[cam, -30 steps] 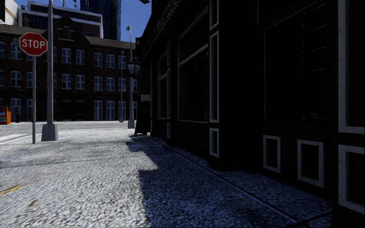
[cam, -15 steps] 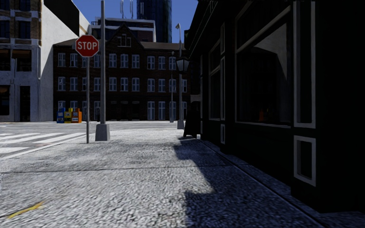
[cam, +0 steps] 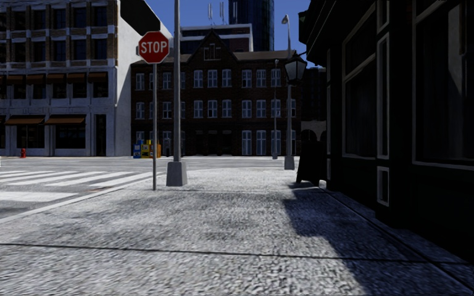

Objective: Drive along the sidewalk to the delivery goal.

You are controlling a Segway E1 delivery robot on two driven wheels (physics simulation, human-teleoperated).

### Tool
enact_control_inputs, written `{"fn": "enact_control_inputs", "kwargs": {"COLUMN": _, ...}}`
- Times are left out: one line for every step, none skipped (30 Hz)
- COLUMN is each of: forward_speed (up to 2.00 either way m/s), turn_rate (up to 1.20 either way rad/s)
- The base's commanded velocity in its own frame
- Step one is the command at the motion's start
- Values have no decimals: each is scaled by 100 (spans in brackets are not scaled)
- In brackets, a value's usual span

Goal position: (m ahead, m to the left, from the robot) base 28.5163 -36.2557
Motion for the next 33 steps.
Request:
{"fn": "enact_control_inputs", "kwargs": {"forward_speed": 200, "turn_rate": 0}}
{"fn": "enact_control_inputs", "kwargs": {"forward_speed": 200, "turn_rate": 0}}
{"fn": "enact_control_inputs", "kwargs": {"forward_speed": 200, "turn_rate": 0}}
{"fn": "enact_control_inputs", "kwargs": {"forward_speed": 200, "turn_rate": 0}}
{"fn": "enact_control_inputs", "kwargs": {"forward_speed": 200, "turn_rate": 0}}
{"fn": "enact_control_inputs", "kwargs": {"forward_speed": 200, "turn_rate": 0}}
{"fn": "enact_control_inputs", "kwargs": {"forward_speed": 200, "turn_rate": 0}}
{"fn": "enact_control_inputs", "kwargs": {"forward_speed": 200, "turn_rate": 0}}
{"fn": "enact_control_inputs", "kwargs": {"forward_speed": 200, "turn_rate": 0}}
{"fn": "enact_control_inputs", "kwargs": {"forward_speed": 200, "turn_rate": 0}}
{"fn": "enact_control_inputs", "kwargs": {"forward_speed": 200, "turn_rate": 0}}
{"fn": "enact_control_inputs", "kwargs": {"forward_speed": 200, "turn_rate": 0}}
{"fn": "enact_control_inputs", "kwargs": {"forward_speed": 200, "turn_rate": 0}}
{"fn": "enact_control_inputs", "kwargs": {"forward_speed": 200, "turn_rate": 0}}
{"fn": "enact_control_inputs", "kwargs": {"forward_speed": 200, "turn_rate": 0}}
{"fn": "enact_control_inputs", "kwargs": {"forward_speed": 200, "turn_rate": 0}}
{"fn": "enact_control_inputs", "kwargs": {"forward_speed": 200, "turn_rate": 0}}
{"fn": "enact_control_inputs", "kwargs": {"forward_speed": 200, "turn_rate": 0}}
{"fn": "enact_control_inputs", "kwargs": {"forward_speed": 200, "turn_rate": 0}}
{"fn": "enact_control_inputs", "kwargs": {"forward_speed": 200, "turn_rate": 0}}
{"fn": "enact_control_inputs", "kwargs": {"forward_speed": 200, "turn_rate": 0}}
{"fn": "enact_control_inputs", "kwargs": {"forward_speed": 200, "turn_rate": 0}}
{"fn": "enact_control_inputs", "kwargs": {"forward_speed": 200, "turn_rate": 0}}
{"fn": "enact_control_inputs", "kwargs": {"forward_speed": 200, "turn_rate": 0}}
{"fn": "enact_control_inputs", "kwargs": {"forward_speed": 200, "turn_rate": 0}}
{"fn": "enact_control_inputs", "kwargs": {"forward_speed": 200, "turn_rate": 0}}
{"fn": "enact_control_inputs", "kwargs": {"forward_speed": 200, "turn_rate": 0}}
{"fn": "enact_control_inputs", "kwargs": {"forward_speed": 200, "turn_rate": 0}}
{"fn": "enact_control_inputs", "kwargs": {"forward_speed": 200, "turn_rate": 0}}
{"fn": "enact_control_inputs", "kwargs": {"forward_speed": 200, "turn_rate": 0}}
{"fn": "enact_control_inputs", "kwargs": {"forward_speed": 200, "turn_rate": 0}}
{"fn": "enact_control_inputs", "kwargs": {"forward_speed": 200, "turn_rate": 0}}
{"fn": "enact_control_inputs", "kwargs": {"forward_speed": 200, "turn_rate": 0}}
